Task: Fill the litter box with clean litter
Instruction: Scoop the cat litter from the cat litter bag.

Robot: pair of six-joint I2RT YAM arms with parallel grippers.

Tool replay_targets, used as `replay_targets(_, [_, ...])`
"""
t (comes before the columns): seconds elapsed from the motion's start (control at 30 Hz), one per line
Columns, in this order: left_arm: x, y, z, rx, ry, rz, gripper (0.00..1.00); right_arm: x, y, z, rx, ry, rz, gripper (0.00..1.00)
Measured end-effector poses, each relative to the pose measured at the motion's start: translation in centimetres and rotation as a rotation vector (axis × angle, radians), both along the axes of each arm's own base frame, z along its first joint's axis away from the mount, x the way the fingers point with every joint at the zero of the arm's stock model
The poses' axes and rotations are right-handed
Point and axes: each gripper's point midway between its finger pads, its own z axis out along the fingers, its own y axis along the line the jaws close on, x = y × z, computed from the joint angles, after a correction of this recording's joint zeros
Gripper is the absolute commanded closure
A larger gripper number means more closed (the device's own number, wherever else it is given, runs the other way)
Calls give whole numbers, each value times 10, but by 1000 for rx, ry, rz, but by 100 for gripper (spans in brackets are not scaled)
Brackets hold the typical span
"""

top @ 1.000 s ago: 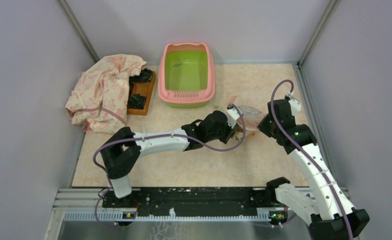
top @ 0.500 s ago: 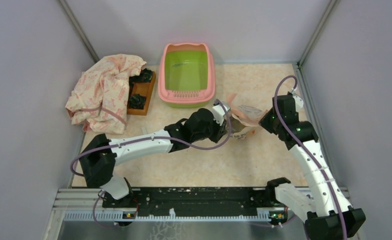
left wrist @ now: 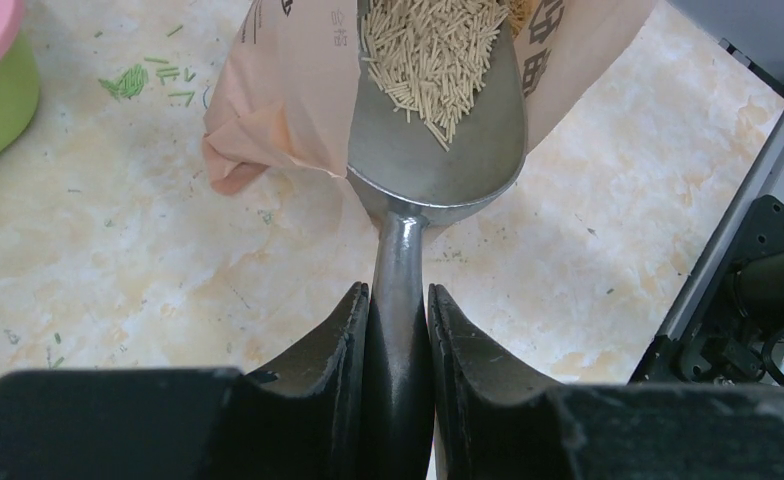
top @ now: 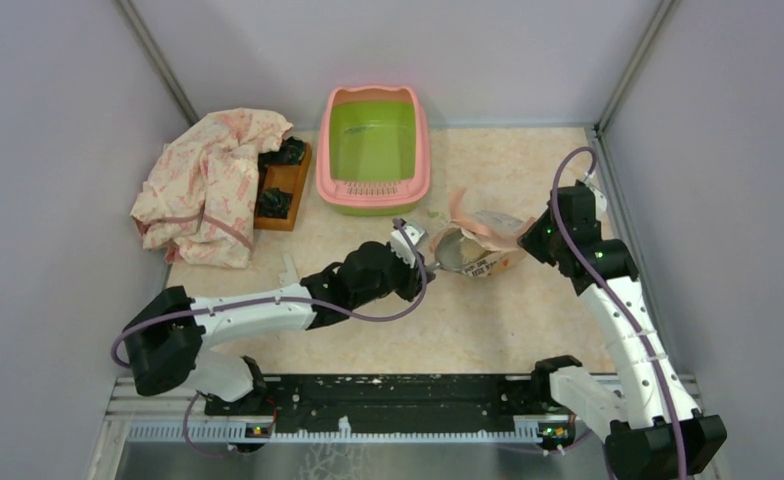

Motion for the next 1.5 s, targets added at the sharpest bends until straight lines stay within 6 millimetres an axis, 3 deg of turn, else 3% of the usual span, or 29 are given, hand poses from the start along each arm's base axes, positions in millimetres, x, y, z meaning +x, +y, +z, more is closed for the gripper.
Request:
replay_targets(0.53, [-1,5,-11,-119,-36,23,85,-1,3,0,16,2,18,100])
replay_targets(0.87, [-15,41,20,-215,-41,76,86,4,18,3,69,23,71,100])
replay_targets(1.2, [2,25,-8,-153,-55,90,90,25,24,15,97,1,59,100])
replay_targets(1.5, [8,30,3,-149,-113,111,90,39,28,18,111,18,64,100])
